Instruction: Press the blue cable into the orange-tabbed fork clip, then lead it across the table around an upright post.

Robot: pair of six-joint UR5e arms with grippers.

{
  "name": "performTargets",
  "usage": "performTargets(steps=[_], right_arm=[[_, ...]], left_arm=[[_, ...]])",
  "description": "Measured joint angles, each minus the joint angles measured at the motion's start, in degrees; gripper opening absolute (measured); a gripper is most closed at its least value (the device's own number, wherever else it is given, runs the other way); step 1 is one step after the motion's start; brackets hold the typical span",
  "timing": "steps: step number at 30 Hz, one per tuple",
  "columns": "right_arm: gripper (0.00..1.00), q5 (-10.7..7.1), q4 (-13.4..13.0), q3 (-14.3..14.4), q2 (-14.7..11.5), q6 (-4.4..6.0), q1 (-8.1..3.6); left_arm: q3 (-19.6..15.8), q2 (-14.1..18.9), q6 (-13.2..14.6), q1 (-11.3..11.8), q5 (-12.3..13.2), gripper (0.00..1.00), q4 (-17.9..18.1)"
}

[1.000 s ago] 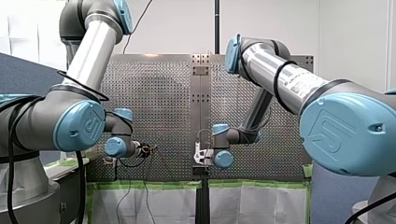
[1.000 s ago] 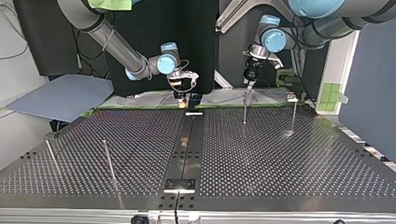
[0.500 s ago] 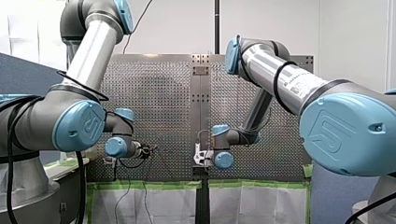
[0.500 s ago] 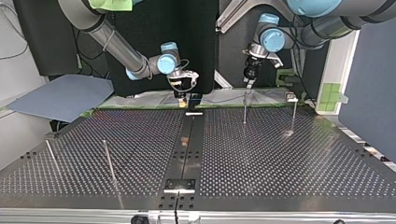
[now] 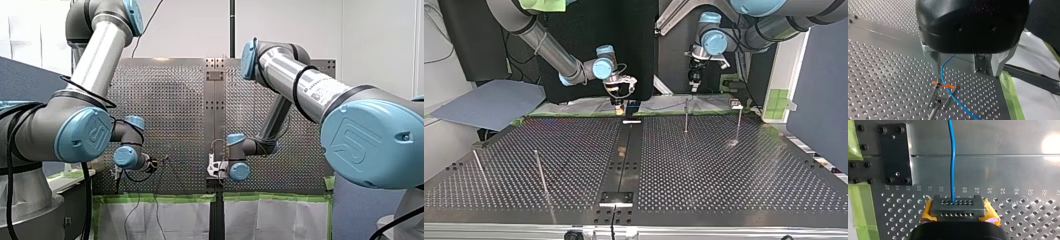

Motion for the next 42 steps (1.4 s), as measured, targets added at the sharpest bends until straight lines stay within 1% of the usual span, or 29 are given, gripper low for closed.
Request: performTargets(steps=[3, 10, 36, 38, 42], right_arm=[[0.00, 0.00, 0.03, -0.01, 0.00, 0.00, 0.00], [0.00, 0.00, 0.09, -0.01, 0.00, -0.08, 0.00], [0.00, 0.00, 0.13, -0.09, 0.00, -0.09, -0.06], [0.00, 0.00, 0.13, -0.09, 0.00, -0.12, -0.07], [0.00, 0.00, 0.13, -0.09, 0.00, -0.16, -0.08]], left_arm=[[-0.01, 0.00, 0.08, -0.06, -0.39, 1.00, -0.09], [-0.01, 0.02, 0.26, -0.08, -0.40, 1.00, -0.17], [-0.01, 0.01, 0.27, -0.09, 0.68, 1.00, -0.26], [0.00, 0.01, 0.47, -0.11, 0.77, 1.00, -0.22], [0.02, 0.03, 1.94, -0.53, 1.52, 1.00, -0.23]])
